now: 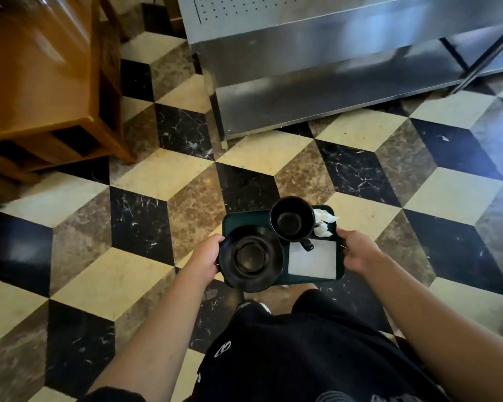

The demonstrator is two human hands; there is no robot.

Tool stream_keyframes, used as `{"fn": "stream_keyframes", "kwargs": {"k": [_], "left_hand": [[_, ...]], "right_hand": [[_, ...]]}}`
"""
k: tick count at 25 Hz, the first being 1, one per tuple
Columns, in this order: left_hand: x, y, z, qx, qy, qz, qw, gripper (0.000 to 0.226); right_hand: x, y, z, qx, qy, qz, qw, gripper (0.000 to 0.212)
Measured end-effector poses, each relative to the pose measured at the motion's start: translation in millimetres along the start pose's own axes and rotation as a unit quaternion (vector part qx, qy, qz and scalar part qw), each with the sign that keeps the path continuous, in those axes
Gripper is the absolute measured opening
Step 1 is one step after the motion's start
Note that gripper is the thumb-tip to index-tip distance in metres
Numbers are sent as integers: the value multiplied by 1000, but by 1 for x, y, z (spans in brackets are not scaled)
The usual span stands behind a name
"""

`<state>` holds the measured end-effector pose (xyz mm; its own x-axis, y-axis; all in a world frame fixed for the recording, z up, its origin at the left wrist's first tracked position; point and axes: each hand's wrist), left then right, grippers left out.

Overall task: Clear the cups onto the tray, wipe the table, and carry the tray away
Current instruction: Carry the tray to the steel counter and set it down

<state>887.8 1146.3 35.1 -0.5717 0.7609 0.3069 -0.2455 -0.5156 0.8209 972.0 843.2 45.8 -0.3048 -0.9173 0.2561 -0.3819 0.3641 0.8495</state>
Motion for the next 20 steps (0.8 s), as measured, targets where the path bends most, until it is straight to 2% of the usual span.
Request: {"fn": "stream_keyframes", "kwargs": {"k": [11, 13, 20], "left_hand": [[-100, -30, 189, -17, 37, 30, 999, 22], [-115, -34, 225, -17, 40, 26, 999, 23], [-160, -77, 343, -50, 65, 21, 996, 21]], "right_hand": [[-100, -78, -224, -2, 36, -66, 997, 20], [-117, -88, -264, 7, 34, -66, 997, 26], [-175, -119, -385, 25, 28, -60, 997, 29]]}}
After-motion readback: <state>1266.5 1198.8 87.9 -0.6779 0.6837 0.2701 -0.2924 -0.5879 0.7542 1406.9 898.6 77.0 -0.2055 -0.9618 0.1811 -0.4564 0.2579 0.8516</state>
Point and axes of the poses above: each hand's wrist, its own y-axis away from the middle knuckle, its own x-axis out of the back of the hand, z = x × y, and after that the axes turned 15 degrees about z, right-handed
